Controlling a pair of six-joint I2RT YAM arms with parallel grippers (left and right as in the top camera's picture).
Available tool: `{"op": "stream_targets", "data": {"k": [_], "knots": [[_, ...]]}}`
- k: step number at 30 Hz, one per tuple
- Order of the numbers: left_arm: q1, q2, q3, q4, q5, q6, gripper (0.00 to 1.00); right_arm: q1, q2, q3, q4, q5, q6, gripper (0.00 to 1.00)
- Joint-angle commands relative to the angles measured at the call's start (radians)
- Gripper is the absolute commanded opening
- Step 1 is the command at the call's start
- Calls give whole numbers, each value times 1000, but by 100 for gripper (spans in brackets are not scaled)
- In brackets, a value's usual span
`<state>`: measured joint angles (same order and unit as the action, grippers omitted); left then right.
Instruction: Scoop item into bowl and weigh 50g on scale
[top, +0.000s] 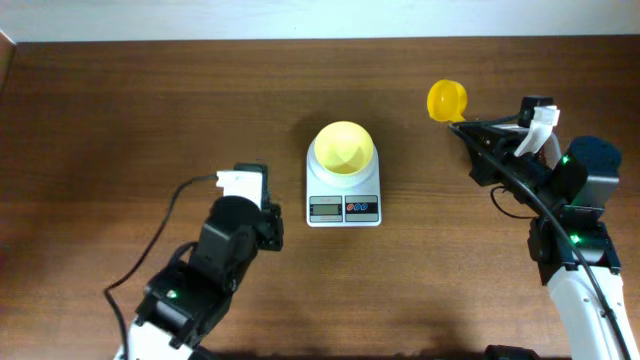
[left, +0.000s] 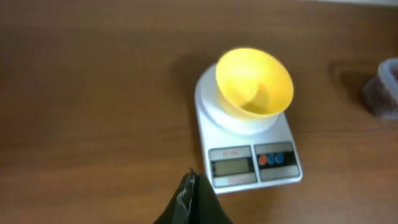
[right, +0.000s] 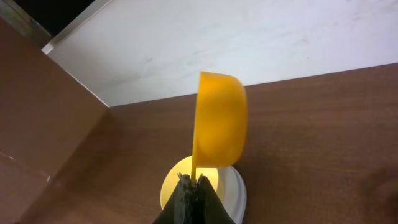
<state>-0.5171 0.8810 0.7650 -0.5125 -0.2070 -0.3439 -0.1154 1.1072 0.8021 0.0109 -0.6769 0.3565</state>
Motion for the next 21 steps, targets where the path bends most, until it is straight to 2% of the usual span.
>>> {"op": "stream_targets", "data": {"k": [1, 4, 6, 10, 18, 21], "knots": [[6, 96, -85, 140, 192, -25, 0, -3, 0, 19, 5, -2, -1, 4], [5, 249, -83, 285, 312, -17, 0, -3, 0, 19, 5, -2, -1, 4], [5, 332, -67, 324, 375, 29, 0, -3, 0, 19, 5, 2, -1, 4], [-18, 468, 23, 286, 380, 106, 0, -3, 1, 19, 5, 10, -1, 4], [-54, 557, 57, 319, 338, 168, 0, -3, 51, 19, 9, 17, -1, 4], [-87, 566, 57, 360, 330, 304, 0, -3, 74, 19, 14, 16, 0, 4]]}}
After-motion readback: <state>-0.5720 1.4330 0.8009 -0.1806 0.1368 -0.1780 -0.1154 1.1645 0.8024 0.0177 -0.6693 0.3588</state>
